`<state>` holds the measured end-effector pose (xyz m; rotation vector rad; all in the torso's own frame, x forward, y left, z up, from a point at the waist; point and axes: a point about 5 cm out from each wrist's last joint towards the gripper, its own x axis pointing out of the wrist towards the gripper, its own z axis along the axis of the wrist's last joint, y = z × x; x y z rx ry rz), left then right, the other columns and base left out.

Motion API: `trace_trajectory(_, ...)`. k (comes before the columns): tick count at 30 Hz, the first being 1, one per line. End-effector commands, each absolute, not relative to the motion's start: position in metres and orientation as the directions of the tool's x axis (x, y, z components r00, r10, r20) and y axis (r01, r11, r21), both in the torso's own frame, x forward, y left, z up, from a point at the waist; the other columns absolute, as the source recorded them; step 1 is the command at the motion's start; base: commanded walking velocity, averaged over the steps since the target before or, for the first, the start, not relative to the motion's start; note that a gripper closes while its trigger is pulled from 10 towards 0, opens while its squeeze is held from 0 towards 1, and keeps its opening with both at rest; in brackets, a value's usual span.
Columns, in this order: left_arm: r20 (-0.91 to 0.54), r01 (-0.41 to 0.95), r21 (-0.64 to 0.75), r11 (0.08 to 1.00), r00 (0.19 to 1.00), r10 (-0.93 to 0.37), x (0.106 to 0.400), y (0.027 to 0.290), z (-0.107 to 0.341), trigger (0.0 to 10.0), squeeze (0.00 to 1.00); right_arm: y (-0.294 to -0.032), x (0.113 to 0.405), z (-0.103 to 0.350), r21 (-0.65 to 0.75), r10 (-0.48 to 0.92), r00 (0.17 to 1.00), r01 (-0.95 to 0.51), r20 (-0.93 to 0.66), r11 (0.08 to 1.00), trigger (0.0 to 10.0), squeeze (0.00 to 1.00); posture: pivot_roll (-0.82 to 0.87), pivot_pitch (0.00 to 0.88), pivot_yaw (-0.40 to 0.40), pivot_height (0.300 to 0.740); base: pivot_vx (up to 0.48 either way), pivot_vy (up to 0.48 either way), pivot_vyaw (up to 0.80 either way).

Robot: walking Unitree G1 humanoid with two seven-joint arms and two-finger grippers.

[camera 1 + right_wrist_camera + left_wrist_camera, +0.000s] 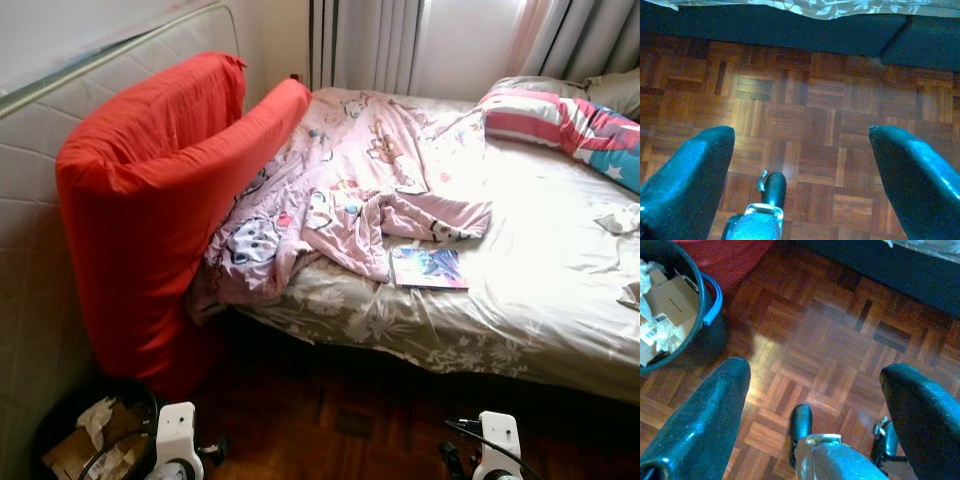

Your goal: Clean up the room

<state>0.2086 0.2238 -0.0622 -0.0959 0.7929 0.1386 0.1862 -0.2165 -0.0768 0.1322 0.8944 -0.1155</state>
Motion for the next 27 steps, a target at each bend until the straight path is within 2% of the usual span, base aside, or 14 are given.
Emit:
trace_trajectory(1, -0.729, -0.167, -0.037, 0.985, 0.679, 0.087, 0.2064, 0.2247, -0.0638, 10.0, 0.0, -0.2173, 0.1867, -0.0763, 0.059, -0.044, 0.622, 0.144, -0.782, 0.988, 10.0, 0.0, 0.12, 0.014, -0.015, 0.74, 0.266, 0.0, 0.0)
trace_trajectory(6, -0.729, -0.167, -0.039, 0.985, 0.679, 0.086, 0.2066, 0.2244, -0.0637, 10.0, 0.0, -0.2176, 0.1868, -0.0762, 0.059, -0.045, 0.622, 0.145, -0.781, 0.988, 10.0, 0.0, 0.12, 0.017, -0.016, 0.74, 0.272, 0.0, 0.25)
trace_trajectory(22, -0.728, -0.17, -0.043, 0.984, 0.68, 0.086, 0.2073, 0.2236, -0.0636, 10.0, 0.0, -0.2183, 0.1878, -0.0754, 0.056, -0.041, 0.625, 0.134, -0.779, 0.989, 10.0, 0.0, 0.12, 0.028, -0.021, 0.74, 0.302, 0.0, 0.0)
trace_trajectory(27, -0.728, -0.171, -0.043, 0.984, 0.68, 0.087, 0.2076, 0.2235, -0.0634, 10.0, 0.0, -0.2184, 0.1881, -0.0753, 0.058, -0.041, 0.627, 0.137, -0.778, 0.989, 10.0, 0.0, 0.12, 0.032, -0.021, 0.74, 0.307, 0.0, 0.62)
